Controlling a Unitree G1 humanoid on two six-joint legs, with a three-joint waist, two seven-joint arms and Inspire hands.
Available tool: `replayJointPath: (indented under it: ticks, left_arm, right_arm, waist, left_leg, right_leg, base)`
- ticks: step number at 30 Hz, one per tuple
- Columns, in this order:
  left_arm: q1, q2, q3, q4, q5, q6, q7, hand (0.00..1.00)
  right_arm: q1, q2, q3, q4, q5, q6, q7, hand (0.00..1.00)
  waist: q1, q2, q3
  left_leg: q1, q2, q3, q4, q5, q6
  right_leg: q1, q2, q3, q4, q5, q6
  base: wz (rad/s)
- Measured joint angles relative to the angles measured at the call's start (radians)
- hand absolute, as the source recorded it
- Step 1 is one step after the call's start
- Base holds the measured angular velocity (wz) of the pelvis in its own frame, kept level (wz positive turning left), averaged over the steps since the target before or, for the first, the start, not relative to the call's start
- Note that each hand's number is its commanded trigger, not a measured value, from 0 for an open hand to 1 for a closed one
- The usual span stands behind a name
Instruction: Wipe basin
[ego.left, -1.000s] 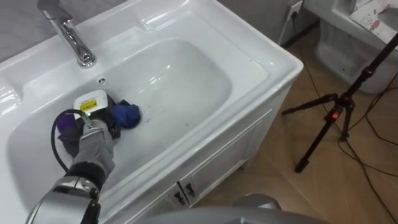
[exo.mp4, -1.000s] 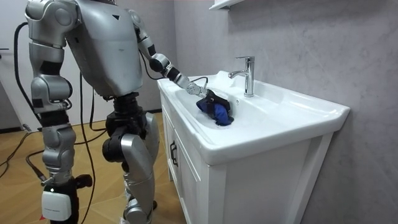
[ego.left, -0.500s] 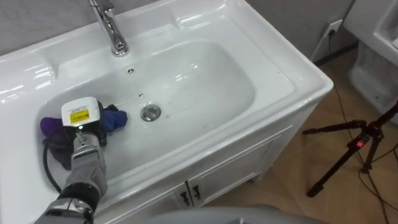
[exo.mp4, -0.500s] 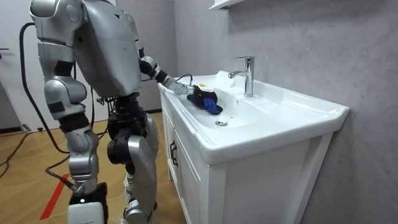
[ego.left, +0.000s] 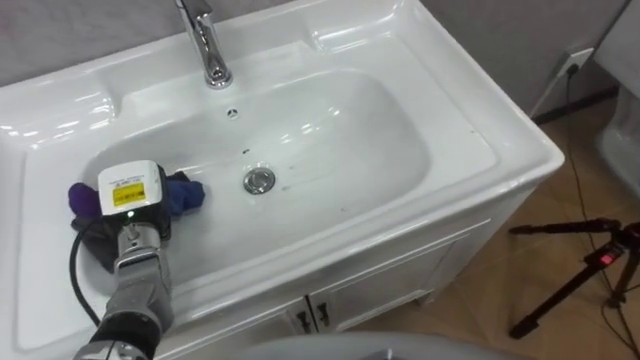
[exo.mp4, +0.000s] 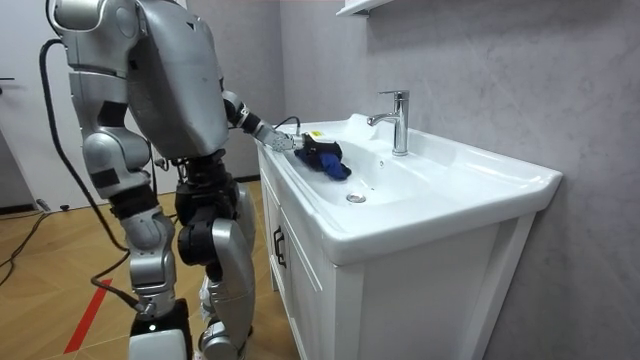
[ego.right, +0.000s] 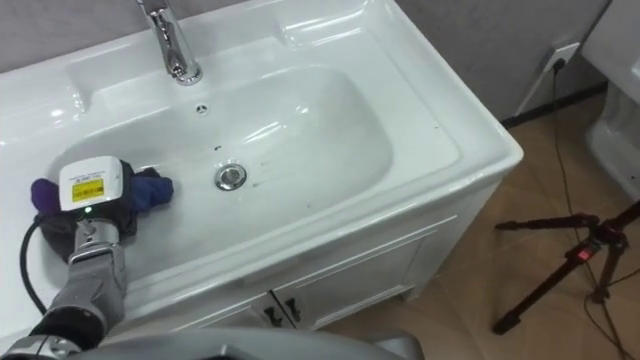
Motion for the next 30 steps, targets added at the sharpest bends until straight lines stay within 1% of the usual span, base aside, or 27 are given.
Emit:
replayJointPath:
  ticks: [3,8,11,15,17,19,20,21,23,24,25,26,27,28,29,30]
  left_arm:
    - [0.004,-0.002,0.0,0.0,-0.003,0.0,0.002,1.0]
    - [0.01,-0.006,0.0,-0.011,-0.054,0.0,0.009,1.0]
    - [0.001,-0.006,-0.004,-0.009,-0.103,0.0,0.011,1.0]
    - [-0.013,-0.007,-0.006,0.005,-0.183,-0.002,0.009,1.0]
    - [-0.03,-0.012,-0.006,0.006,-0.207,-0.002,0.002,1.0]
    - [-0.034,-0.013,-0.006,0.001,-0.227,-0.002,-0.01,1.0]
    - [-0.037,-0.012,-0.006,0.0,-0.246,-0.002,-0.018,1.0]
    - [-0.043,-0.013,-0.006,0.0,-0.281,-0.003,-0.022,1.0]
    - [-0.064,-0.013,-0.016,0.01,-0.317,-0.003,-0.029,1.0]
    - [-0.079,-0.014,-0.028,0.016,-0.348,-0.004,-0.04,1.0]
    - [-0.101,-0.013,-0.047,0.033,-0.382,-0.004,-0.047,1.0]
    - [-0.116,-0.013,-0.051,0.042,-0.398,-0.005,-0.052,1.0]
    - [-0.151,-0.011,-0.058,0.065,-0.44,-0.006,-0.07,1.0]
    - [-0.191,-0.012,-0.067,0.09,-0.487,-0.009,-0.09,1.0]
    - [-0.212,-0.013,-0.071,0.102,-0.51,-0.012,-0.103,1.0]
    - [-0.251,-0.012,-0.083,0.132,-0.548,-0.013,-0.125,1.0]
  right_arm:
    - [0.002,0.001,0.0,0.0,0.004,-0.003,0.002,0.0]
    - [0.008,0.0,0.0,0.0,0.018,-0.006,0.002,0.0]
    - [0.009,0.001,0.001,0.002,0.019,-0.019,0.0,0.0]
    - [0.01,-0.001,0.002,0.002,0.044,-0.046,-0.001,0.0]
    - [0.009,-0.001,0.002,0.009,0.062,-0.05,0.001,0.0]
    - [0.006,-0.001,0.001,0.014,0.079,-0.059,0.001,0.0]
    - [0.008,-0.001,0.002,0.014,0.101,-0.065,0.001,0.0]
    - [0.01,-0.001,0.005,0.014,0.132,-0.07,0.001,0.0]
    - [0.012,0.0,0.026,0.014,0.164,-0.073,0.0,0.0]
    - [0.019,-0.001,0.045,0.014,0.177,-0.081,-0.001,0.0]
    - [0.024,0.0,0.052,0.007,0.176,-0.084,0.0,0.0]
    - [0.022,0.002,0.053,0.005,0.171,-0.085,-0.001,0.0]
    - [0.014,0.004,0.058,0.002,0.16,-0.088,-0.001,0.0]
    - [0.007,0.003,0.059,0.0,0.161,-0.094,-0.004,0.0]
    - [0.003,0.003,0.06,0.001,0.161,-0.101,-0.008,0.0]
    - [-0.004,0.004,0.061,0.001,0.164,-0.106,-0.01,0.0]
  waist:
    - [-0.001,0.008,0.0019]
    - [-0.004,0.01,0.0015]
    - [-0.005,0.011,0.0017]
    - [-0.011,0.011,0.0032]
    - [-0.018,0.011,0.0082]
    - [-0.028,0.013,0.0156]
    - [-0.032,0.014,0.0176]
    - [-0.036,0.014,0.0178]
    - [-0.041,0.013,0.0227]
    - [-0.041,0.014,0.0237]
    - [-0.046,0.016,0.0244]
    - [-0.05,0.017,0.0254]
    - [-0.062,0.018,0.0265]
    - [-0.068,0.022,0.0292]
    - [-0.073,0.023,0.0307]
    - [-0.079,0.025,0.0318]
  left_leg:
    - [-0.001,0.0,-0.002,0.001,0.0,0.0]
    - [-0.001,-0.001,-0.003,0.002,0.0,0.0]
    - [0.001,-0.001,-0.003,0.002,0.0,0.0]
    - [0.003,-0.001,-0.001,0.003,0.0,0.0]
    - [0.003,-0.003,-0.003,0.004,0.0,0.0]
    - [0.001,-0.005,-0.002,0.004,0.0,0.0]
    - [-0.004,-0.006,0.004,0.005,0.0,0.001]
    - [-0.012,-0.007,0.007,0.007,0.0,0.001]
    - [-0.021,-0.009,0.008,0.009,0.001,0.002]
    - [-0.026,-0.011,0.008,0.009,0.001,0.003]
    - [-0.034,-0.012,0.009,0.011,0.002,0.003]
    - [-0.041,-0.013,0.009,0.014,0.002,0.003]
    - [-0.064,-0.018,0.008,0.023,0.003,0.006]
    - [-0.083,-0.024,0.008,0.027,0.005,0.009]
    - [-0.09,-0.026,0.008,0.029,0.006,0.01]
    - [-0.102,-0.03,0.008,0.031,0.008,0.013]
  right_leg:
    - [0.0,-0.001,-0.002,0.0,-0.001,0.0]
    - [0.001,-0.003,-0.007,0.002,-0.003,-0.001]
    - [0.003,-0.004,-0.006,0.003,-0.003,-0.001]
    - [0.007,-0.004,-0.004,0.003,-0.004,0.0]
    - [0.008,-0.006,-0.004,0.004,-0.006,0.003]
    - [0.002,-0.007,-0.002,0.003,-0.008,0.005]
    - [-0.008,-0.008,0.002,0.009,-0.012,0.005]
    - [-0.023,-0.009,0.004,0.024,-0.017,0.005]
    - [-0.035,-0.011,0.005,0.033,-0.018,0.006]
    - [-0.043,-0.012,0.005,0.037,-0.019,0.006]
    - [-0.057,-0.014,0.006,0.039,-0.019,0.007]
    - [-0.061,-0.015,0.006,0.042,-0.019,0.007]
    - [-0.082,-0.021,0.003,0.058,-0.023,0.01]
    - [-0.106,-0.027,0.003,0.071,-0.025,0.013]
    - [-0.115,-0.029,0.004,0.076,-0.025,0.014]
    - [-0.131,-0.032,0.006,0.087,-0.026,0.015]
  base:
    - [0.01]
    - [0.0]
    - [0.0]
    - [0.01]
    - [0.05]
    - [-0.03]
    - [-0.1]
    - [-0.07]
    - [-0.02]
    - [-0.03]
    - [0.0]
    - [0.0]
    - [0.04]
    - [0.0]
    - [-0.03]
    - [-0.04]
